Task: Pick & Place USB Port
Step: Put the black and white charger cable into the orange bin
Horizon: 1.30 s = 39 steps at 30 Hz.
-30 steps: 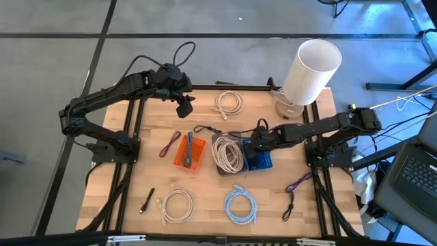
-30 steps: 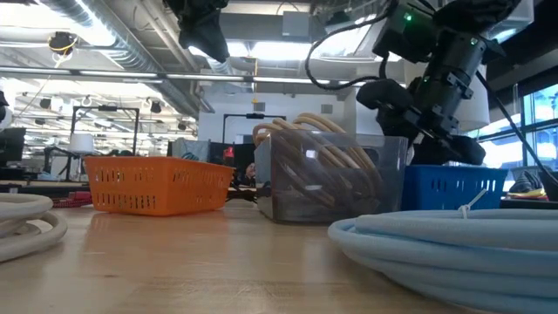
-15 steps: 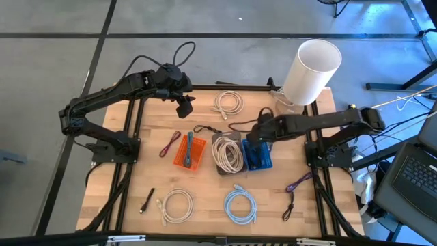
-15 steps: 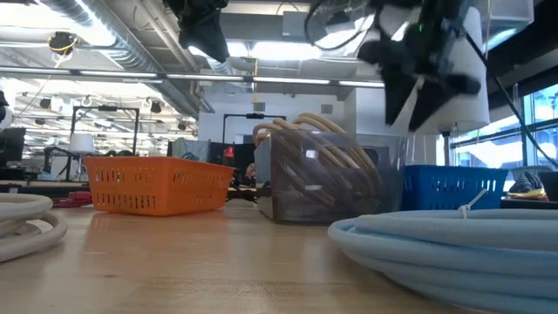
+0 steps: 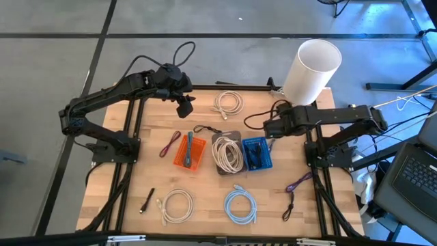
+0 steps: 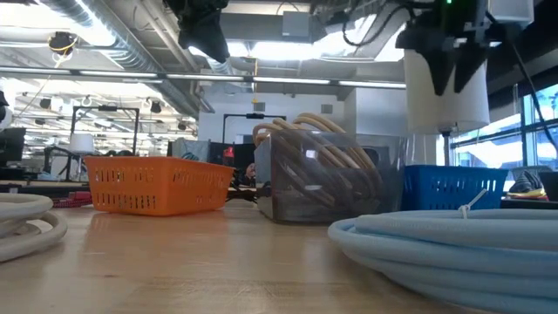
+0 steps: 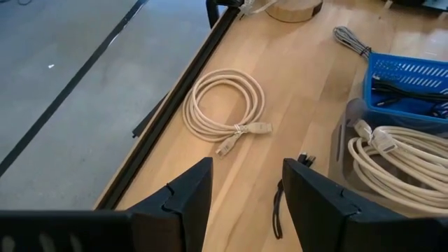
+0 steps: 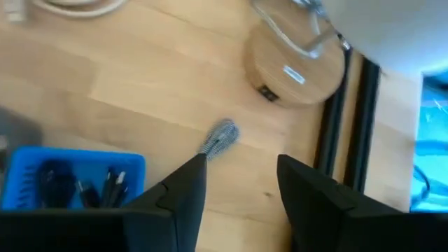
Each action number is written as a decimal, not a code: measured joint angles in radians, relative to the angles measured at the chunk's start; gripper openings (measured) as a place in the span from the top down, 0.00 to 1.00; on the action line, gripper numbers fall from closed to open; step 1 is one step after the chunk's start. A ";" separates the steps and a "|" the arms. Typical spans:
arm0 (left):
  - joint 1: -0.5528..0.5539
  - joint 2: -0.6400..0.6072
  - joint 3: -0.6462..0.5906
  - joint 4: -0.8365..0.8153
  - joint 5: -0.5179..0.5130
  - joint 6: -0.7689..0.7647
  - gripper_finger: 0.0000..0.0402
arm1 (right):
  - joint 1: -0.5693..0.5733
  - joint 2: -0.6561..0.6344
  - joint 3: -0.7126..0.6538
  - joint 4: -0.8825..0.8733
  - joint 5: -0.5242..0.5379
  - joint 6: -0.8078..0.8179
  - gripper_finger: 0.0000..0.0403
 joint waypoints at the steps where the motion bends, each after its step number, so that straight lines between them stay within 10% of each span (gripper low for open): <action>1: 0.000 0.000 0.000 -0.001 0.000 -0.001 0.59 | -0.001 -0.001 -0.019 -0.004 -0.001 0.031 0.57; 18: 0.000 0.001 0.000 -0.045 -0.042 -0.011 0.59 | -0.016 -0.468 -0.508 0.340 -0.026 0.518 0.60; 39: 0.000 0.001 0.000 -0.055 -0.049 -0.011 0.59 | -0.116 -0.255 -0.862 1.020 -0.185 0.488 0.60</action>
